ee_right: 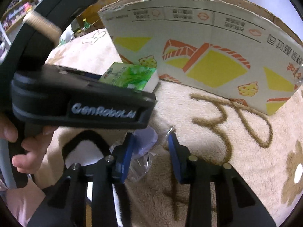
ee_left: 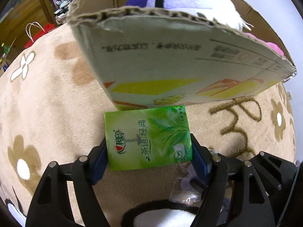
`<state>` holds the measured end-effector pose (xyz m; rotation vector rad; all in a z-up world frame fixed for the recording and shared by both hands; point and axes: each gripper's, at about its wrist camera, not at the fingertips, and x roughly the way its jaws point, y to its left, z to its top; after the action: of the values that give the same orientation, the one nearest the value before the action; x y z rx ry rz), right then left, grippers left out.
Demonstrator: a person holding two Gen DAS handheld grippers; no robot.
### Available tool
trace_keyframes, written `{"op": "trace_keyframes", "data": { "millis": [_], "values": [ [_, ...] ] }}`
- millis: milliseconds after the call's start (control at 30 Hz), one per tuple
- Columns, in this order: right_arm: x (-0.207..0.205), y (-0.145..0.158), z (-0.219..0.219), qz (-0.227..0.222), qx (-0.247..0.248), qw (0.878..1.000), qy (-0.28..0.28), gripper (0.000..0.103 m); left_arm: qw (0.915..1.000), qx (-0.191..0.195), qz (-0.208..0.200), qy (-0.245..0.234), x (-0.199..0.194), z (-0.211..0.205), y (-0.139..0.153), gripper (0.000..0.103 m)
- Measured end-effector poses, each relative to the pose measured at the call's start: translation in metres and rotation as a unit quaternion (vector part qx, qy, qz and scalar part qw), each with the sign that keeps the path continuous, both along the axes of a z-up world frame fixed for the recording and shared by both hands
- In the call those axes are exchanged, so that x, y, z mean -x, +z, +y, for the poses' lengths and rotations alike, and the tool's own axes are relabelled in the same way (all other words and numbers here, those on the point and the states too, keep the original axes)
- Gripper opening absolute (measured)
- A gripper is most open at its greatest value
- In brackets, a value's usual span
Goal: Organize soft objects
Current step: 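Grasp the green tissue pack with the left tool while the right tool grasps the clear plastic bag, then carry the tissue pack and plastic bag over the box and release both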
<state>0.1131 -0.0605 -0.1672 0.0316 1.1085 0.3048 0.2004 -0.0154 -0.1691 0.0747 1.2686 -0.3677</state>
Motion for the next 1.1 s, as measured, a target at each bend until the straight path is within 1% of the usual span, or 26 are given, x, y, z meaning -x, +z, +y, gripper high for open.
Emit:
{"op": "trace_keyframes", "data": {
  "millis": [100,133,267,300,400,500,600,667,733,800,900,1000,1100],
  "values": [
    [-0.002,0.004,-0.011,0.011,-0.030,0.999,-0.014,0.030,0.9999,0.001,-0.003,0.014,0.003,0.006,0.002,0.075],
    [-0.003,0.005,-0.013,0.013,-0.040,0.999,-0.020,0.028,0.9998,0.001,-0.004,0.017,0.010,0.009,0.006,0.075],
    [-0.005,0.011,-0.022,0.015,-0.067,0.997,-0.035,0.020,0.9992,-0.010,-0.020,0.034,0.022,0.012,0.011,0.075],
    [-0.002,0.011,-0.032,0.013,-0.071,0.997,-0.036,0.019,0.9987,-0.014,-0.024,0.043,0.025,0.016,0.014,0.075],
    [0.001,0.019,-0.039,-0.001,-0.070,0.997,-0.036,0.016,0.9965,-0.018,-0.041,0.071,0.030,0.020,0.021,0.075],
    [0.005,0.028,-0.045,-0.015,-0.062,0.997,-0.037,0.015,0.9936,-0.022,-0.074,0.082,0.043,0.027,0.040,0.075],
    [0.012,0.038,-0.057,-0.030,-0.054,0.997,-0.042,0.014,0.9901,-0.014,-0.104,0.093,0.062,0.033,0.057,0.075],
    [0.014,0.044,-0.063,-0.043,-0.050,0.997,-0.051,0.013,0.9876,-0.017,-0.124,0.094,0.069,0.038,0.071,0.075],
    [0.018,0.042,-0.072,-0.048,-0.051,0.996,-0.064,0.013,0.9849,-0.022,-0.143,0.095,0.077,0.038,0.081,0.075],
    [0.020,0.048,-0.077,-0.055,-0.063,0.994,-0.075,0.012,0.9823,-0.020,-0.157,0.101,0.082,0.044,0.088,0.075],
    [0.030,0.068,-0.092,-0.086,-0.062,0.990,-0.090,0.012,0.9764,-0.017,-0.187,0.108,0.084,0.048,0.105,0.075],
    [0.038,0.085,-0.101,-0.111,-0.065,0.986,-0.103,0.012,0.9686,-0.007,-0.221,0.114,0.092,0.050,0.123,0.075],
    [0.047,0.111,-0.109,-0.143,-0.062,0.982,-0.106,0.012,0.9596,0.001,-0.255,0.118,0.100,0.051,0.136,0.075]
  ]
}}
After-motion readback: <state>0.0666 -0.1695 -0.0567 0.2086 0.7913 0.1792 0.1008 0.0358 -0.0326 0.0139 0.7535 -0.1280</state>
